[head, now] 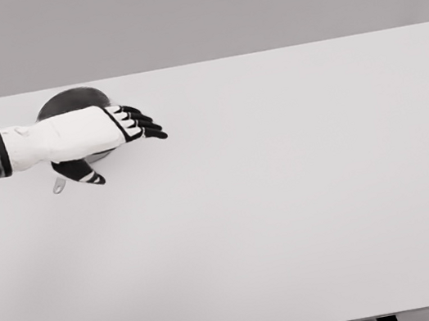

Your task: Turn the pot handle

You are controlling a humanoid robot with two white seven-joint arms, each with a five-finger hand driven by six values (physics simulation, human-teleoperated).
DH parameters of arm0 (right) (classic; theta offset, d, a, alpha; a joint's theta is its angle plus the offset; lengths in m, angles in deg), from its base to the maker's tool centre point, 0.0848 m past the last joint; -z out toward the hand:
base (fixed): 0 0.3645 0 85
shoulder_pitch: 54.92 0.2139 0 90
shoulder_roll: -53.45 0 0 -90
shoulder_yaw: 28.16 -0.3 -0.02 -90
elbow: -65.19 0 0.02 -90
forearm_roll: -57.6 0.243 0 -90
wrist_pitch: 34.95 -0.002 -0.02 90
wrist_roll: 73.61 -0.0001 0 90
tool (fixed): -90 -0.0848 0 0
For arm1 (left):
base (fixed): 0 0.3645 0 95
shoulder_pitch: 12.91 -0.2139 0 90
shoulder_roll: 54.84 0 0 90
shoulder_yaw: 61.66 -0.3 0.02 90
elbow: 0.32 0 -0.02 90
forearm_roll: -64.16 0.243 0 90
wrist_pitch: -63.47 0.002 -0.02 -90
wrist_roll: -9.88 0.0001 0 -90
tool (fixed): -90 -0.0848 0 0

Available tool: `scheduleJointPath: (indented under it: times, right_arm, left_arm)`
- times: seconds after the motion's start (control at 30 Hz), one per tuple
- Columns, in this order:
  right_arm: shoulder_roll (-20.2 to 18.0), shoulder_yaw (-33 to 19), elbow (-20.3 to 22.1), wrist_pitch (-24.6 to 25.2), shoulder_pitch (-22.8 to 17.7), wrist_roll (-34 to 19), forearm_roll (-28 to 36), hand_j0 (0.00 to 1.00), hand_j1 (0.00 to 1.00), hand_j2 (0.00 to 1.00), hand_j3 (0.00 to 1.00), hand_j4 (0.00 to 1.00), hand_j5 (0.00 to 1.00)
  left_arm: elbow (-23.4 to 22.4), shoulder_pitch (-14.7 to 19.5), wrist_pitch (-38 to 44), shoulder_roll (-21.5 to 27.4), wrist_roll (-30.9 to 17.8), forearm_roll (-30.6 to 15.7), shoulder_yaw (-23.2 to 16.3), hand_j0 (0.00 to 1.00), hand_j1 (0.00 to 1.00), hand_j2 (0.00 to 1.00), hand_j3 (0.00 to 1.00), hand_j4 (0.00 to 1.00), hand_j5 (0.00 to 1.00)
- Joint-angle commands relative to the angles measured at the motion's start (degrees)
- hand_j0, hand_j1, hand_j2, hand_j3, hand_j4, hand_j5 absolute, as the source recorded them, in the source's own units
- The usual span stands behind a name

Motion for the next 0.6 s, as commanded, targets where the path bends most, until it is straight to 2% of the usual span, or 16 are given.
scheduleJointPath:
  times: [0.0,0.17,0.4,0.57]
  right_arm:
    - [0.0,0.0,0.0,0.0,0.0,0.0,0.0,1.0,1.0,1.0,1.0,1.0,1.0]
    - [0.0,0.0,0.0,0.0,0.0,0.0,0.0,1.0,1.0,1.0,1.0,1.0,1.0]
    - [0.0,0.0,0.0,0.0,0.0,0.0,0.0,1.0,1.0,1.0,1.0,1.0,1.0]
    - [0.0,0.0,0.0,0.0,0.0,0.0,0.0,1.0,1.0,1.0,1.0,1.0,1.0]
  left_arm:
    - [-2.7,0.0,1.9,-2.5,0.3,0.5,-3.4,1.0,1.0,1.0,1.0,1.0,1.0]
    - [-5.7,0.0,2.2,-1.0,0.5,3.5,-3.5,1.0,1.0,1.0,1.0,1.0,1.0]
    - [-5.7,-0.1,1.2,4.1,2.3,4.2,-3.4,1.0,1.0,1.0,1.0,1.0,1.0]
    - [-5.9,-0.1,1.3,4.5,2.4,4.3,-3.4,1.0,1.0,1.0,1.0,1.0,1.0]
